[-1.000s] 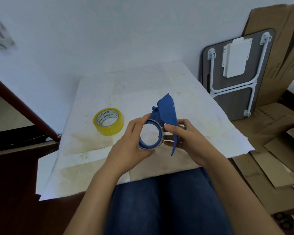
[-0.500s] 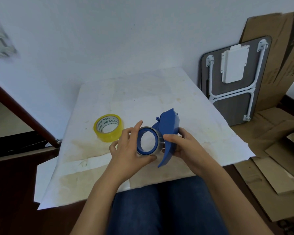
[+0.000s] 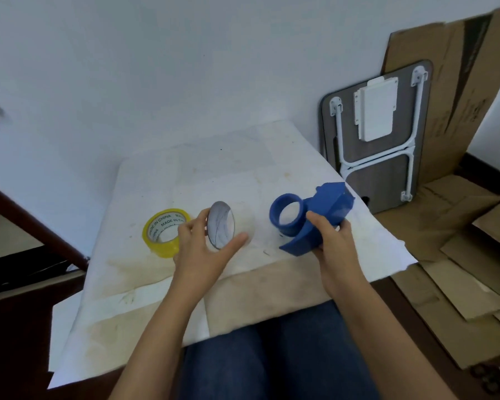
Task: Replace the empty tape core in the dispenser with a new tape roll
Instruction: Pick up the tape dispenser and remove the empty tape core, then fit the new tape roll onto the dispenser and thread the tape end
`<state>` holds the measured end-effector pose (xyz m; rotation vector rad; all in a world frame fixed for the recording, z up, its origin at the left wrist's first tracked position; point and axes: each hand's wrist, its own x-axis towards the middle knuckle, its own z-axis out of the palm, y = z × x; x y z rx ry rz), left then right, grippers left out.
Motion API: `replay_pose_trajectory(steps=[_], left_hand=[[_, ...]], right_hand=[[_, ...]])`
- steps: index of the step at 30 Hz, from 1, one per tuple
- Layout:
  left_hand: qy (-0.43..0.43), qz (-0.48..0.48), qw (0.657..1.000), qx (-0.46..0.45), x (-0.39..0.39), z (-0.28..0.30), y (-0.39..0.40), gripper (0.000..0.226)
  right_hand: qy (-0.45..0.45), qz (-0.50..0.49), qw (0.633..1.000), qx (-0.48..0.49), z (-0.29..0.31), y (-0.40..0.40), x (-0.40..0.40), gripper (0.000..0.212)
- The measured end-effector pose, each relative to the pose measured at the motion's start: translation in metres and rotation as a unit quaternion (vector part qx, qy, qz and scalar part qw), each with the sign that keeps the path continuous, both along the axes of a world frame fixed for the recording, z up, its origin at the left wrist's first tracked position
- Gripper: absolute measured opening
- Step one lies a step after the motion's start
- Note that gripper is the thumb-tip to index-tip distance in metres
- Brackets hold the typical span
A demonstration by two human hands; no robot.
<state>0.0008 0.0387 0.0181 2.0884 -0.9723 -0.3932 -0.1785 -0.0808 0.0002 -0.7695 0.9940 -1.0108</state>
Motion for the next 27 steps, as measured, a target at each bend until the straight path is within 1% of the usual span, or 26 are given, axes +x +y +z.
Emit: replay_pose_trajectory(steps=[4,9,11,15,20,23,25,27], left_hand=[[-0.041,-0.079,0.988,0.123,0.003,0.002,-0.04,0.108],[-0.164,-0.105,0.969,0.154,-0.001,0.001,-0.095,0.094],[-0.18,-0.117,0.963,0.161,-0.004,-0.001,-0.109,0.093],[-0.188,-0.128,0.959,0.168,-0.011,-0.008,-0.122,0.088],[-0.159,-0.139,0.962,0.174,-0.009,-0.009,-0.12,0.086],[-0.154,-0.142,0.968,0.142,-0.005,-0.003,-0.102,0.081],[-0.159,-0.149,0.969,0.113,-0.001,-0.001,-0.083,0.073],[-0.147,-0.157,0.974,0.074,0.005,0.0,-0.061,0.064]], right_hand=[[-0.035,-0.085,0.996,0.013,-0.003,-0.01,-0.013,0.055],[-0.04,-0.116,0.992,0.021,-0.003,-0.021,-0.023,0.056],[-0.038,-0.115,0.992,0.018,-0.004,-0.024,-0.026,0.055],[-0.03,-0.11,0.993,0.015,-0.004,-0.028,-0.029,0.052],[-0.014,-0.089,0.996,0.002,0.0,-0.029,-0.027,0.053],[0.0,-0.058,0.998,-0.029,0.007,-0.025,-0.018,0.057],[0.001,-0.032,0.998,-0.044,0.012,-0.02,-0.011,0.056],[0.007,-0.009,0.998,-0.062,0.016,-0.015,-0.003,0.056]])
